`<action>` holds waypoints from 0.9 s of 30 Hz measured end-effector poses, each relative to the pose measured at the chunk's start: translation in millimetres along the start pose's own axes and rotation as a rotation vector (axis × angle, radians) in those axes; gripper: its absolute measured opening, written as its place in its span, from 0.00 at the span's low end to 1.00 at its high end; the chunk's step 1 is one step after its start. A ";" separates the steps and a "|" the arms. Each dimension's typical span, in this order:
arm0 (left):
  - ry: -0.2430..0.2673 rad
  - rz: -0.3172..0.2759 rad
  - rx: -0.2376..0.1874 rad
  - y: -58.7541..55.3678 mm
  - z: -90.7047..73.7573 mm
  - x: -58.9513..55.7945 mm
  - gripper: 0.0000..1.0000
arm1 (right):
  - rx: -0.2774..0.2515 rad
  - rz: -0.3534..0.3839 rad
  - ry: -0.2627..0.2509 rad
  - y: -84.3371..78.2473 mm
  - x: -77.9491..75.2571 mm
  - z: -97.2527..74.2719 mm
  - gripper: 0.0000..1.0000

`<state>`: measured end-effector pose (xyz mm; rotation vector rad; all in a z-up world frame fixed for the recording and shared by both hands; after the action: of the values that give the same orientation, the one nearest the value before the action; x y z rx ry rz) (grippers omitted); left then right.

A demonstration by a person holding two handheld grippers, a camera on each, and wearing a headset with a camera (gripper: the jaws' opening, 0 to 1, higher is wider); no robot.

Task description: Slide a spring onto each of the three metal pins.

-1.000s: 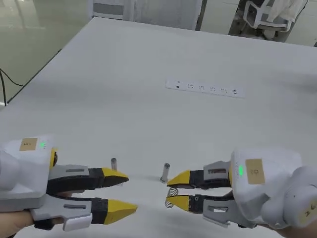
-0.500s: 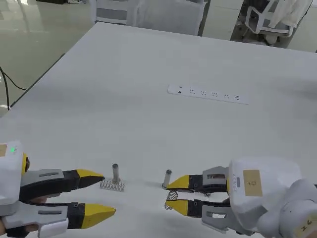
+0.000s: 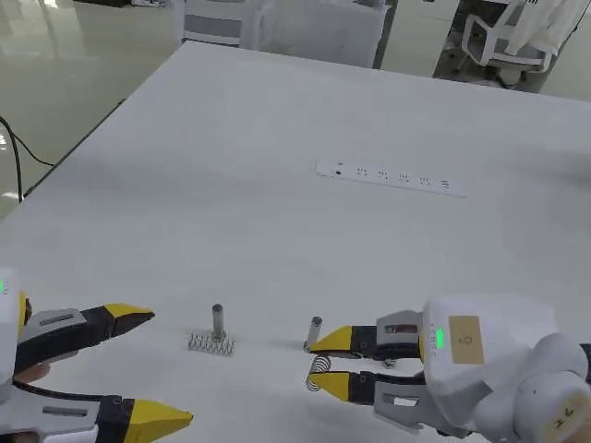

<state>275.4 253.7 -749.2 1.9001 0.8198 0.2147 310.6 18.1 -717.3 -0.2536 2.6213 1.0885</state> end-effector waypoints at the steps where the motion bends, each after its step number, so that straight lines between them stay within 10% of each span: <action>1: -0.004 0.002 0.003 -0.9 -0.5 -0.2 0.81 | 0.002 0.003 -0.001 -0.5 -0.7 0.0 0.07; 27: 0.034 -0.030 -0.016 -5.7 -2.6 8.5 0.98 | -0.031 0.148 -0.117 -4.7 -49.3 -8.9 0.07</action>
<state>278.0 262.4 -754.5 1.8723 0.8665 0.2347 356.5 10.9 -698.1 -0.0021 2.5531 1.1549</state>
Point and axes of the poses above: the centre of the closed fingertips' face, and the gripper's own axes: z roughly forward along the fingers, x roughly to its left, y roughly out of its top, the point moved 8 cm from there along -z, roughly backward along the fingers, and after that the axes turned 7 degrees about x, right-handed, at the moved point
